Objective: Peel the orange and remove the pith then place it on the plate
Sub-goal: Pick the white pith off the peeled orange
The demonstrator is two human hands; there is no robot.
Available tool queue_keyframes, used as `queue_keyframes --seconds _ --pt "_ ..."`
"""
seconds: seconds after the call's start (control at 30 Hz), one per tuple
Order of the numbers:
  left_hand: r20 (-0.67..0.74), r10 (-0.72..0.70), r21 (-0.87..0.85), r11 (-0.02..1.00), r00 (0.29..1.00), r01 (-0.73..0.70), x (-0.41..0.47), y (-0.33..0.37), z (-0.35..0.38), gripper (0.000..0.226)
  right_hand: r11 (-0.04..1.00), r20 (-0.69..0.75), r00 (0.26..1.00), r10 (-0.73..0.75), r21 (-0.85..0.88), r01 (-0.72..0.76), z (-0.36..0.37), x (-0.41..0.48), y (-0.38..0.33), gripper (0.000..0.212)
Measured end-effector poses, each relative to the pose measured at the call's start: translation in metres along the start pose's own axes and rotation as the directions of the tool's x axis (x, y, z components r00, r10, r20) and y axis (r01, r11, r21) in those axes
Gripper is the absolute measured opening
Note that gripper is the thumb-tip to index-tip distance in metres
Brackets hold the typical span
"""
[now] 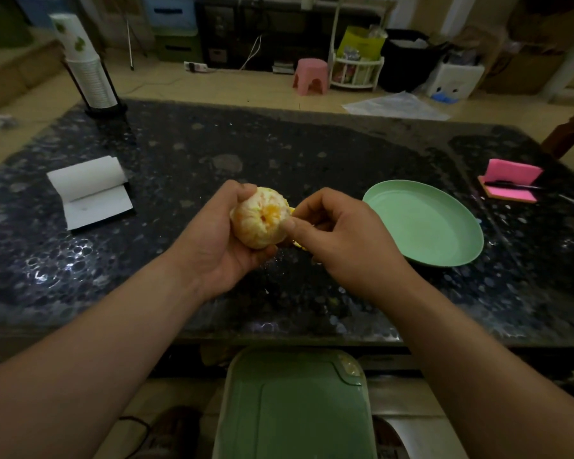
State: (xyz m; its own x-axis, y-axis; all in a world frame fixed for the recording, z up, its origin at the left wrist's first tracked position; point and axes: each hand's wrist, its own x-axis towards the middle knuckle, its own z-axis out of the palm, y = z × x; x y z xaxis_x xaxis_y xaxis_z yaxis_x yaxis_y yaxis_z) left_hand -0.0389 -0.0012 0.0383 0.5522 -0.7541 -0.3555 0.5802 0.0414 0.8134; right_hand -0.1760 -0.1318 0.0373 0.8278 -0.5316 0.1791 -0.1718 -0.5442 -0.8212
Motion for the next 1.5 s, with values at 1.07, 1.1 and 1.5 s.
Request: queue_keyframes --seconds 1.07,1.1,1.5 --pt "-0.063 0.053 0.144 0.989 0.997 -0.044 0.0 -0.01 0.003 0.028 0.991 0.02 1.0 -0.02 -0.129 0.023 0.005 -0.008 0.01 0.009" --pt "-0.068 0.047 0.159 0.987 0.997 -0.036 0.001 -0.012 0.002 0.03 0.991 0.02 1.0 -0.008 -0.135 0.01 0.006 -0.008 0.011 0.009" --pt "-0.125 0.011 0.208 0.978 0.992 0.015 -0.011 -0.03 0.014 0.03 0.935 -0.004 1.0 -0.028 -0.354 0.025 0.014 -0.029 0.009 0.011"
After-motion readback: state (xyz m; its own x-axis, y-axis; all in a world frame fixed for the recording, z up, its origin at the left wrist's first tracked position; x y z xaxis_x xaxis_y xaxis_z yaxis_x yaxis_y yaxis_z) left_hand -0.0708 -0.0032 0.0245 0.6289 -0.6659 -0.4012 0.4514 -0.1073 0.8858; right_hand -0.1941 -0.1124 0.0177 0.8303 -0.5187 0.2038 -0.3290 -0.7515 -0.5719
